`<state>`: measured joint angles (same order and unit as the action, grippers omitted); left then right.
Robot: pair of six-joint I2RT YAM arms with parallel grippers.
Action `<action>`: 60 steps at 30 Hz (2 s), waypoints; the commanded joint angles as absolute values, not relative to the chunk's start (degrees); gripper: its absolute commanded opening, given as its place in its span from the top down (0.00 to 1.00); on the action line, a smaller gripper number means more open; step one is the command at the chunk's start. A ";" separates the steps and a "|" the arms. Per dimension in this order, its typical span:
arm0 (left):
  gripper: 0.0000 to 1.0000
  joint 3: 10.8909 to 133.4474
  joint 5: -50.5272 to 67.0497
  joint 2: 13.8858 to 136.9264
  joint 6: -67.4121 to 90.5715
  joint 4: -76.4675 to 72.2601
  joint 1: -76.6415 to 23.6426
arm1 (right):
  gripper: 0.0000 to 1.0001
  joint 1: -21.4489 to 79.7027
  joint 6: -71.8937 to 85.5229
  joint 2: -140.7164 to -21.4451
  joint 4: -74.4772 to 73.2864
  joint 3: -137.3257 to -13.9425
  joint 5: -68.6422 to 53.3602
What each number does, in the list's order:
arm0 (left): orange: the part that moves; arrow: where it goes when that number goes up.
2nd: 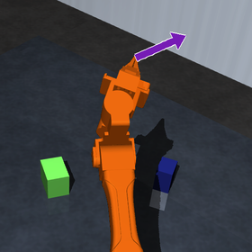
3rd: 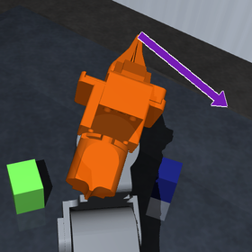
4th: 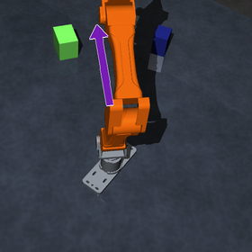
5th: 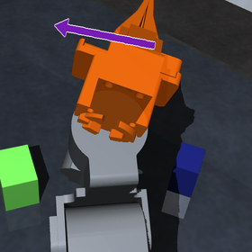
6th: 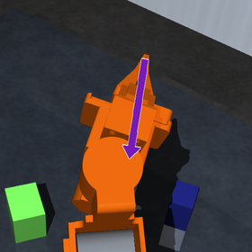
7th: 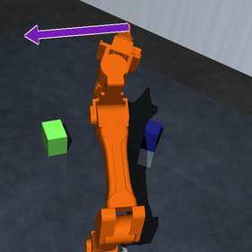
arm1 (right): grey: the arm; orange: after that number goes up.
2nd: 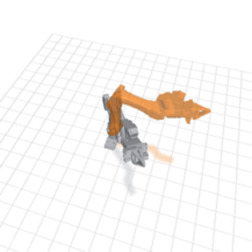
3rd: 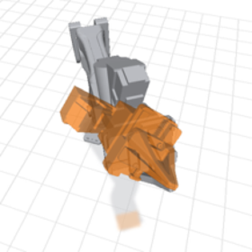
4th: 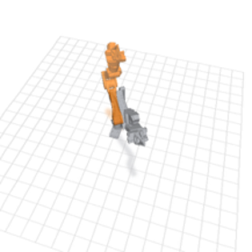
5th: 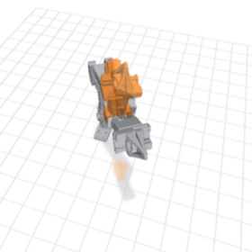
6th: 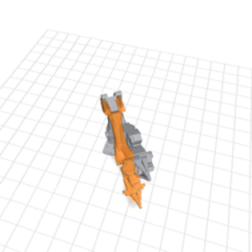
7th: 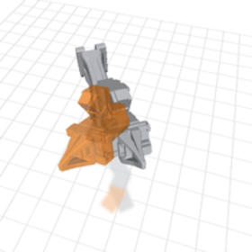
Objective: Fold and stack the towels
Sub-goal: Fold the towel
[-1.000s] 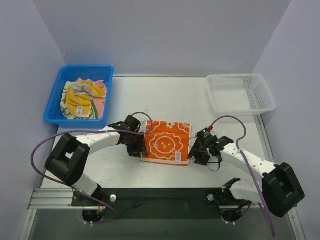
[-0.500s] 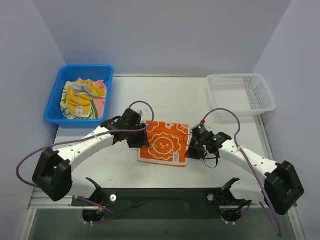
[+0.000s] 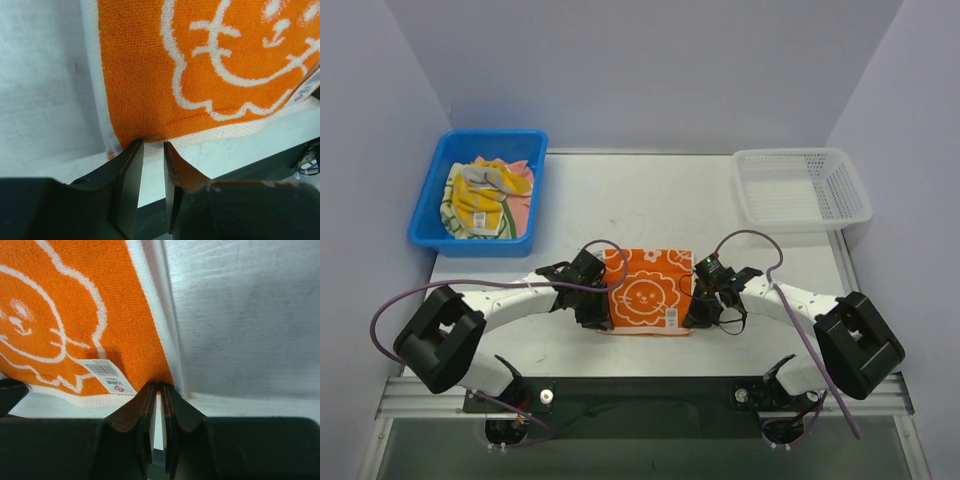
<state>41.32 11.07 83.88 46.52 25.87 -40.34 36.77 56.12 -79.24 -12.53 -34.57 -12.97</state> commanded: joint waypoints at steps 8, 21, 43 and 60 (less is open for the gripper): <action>0.48 40.59 6.70 69.88 49.84 27.16 -43.42 | 0.80 35.60 45.80 -70.67 -18.11 -39.89 -12.05; 0.51 63.25 12.39 92.71 46.58 4.84 -28.74 | 0.52 34.37 48.33 -91.02 17.27 -55.89 -4.39; 0.82 43.60 13.54 106.53 47.81 -15.47 -22.77 | 0.48 26.02 56.34 -110.39 64.06 -30.51 -8.17; 0.70 44.21 14.94 97.39 47.02 -13.98 -22.59 | 0.44 20.48 48.88 -98.80 59.00 -29.17 -16.96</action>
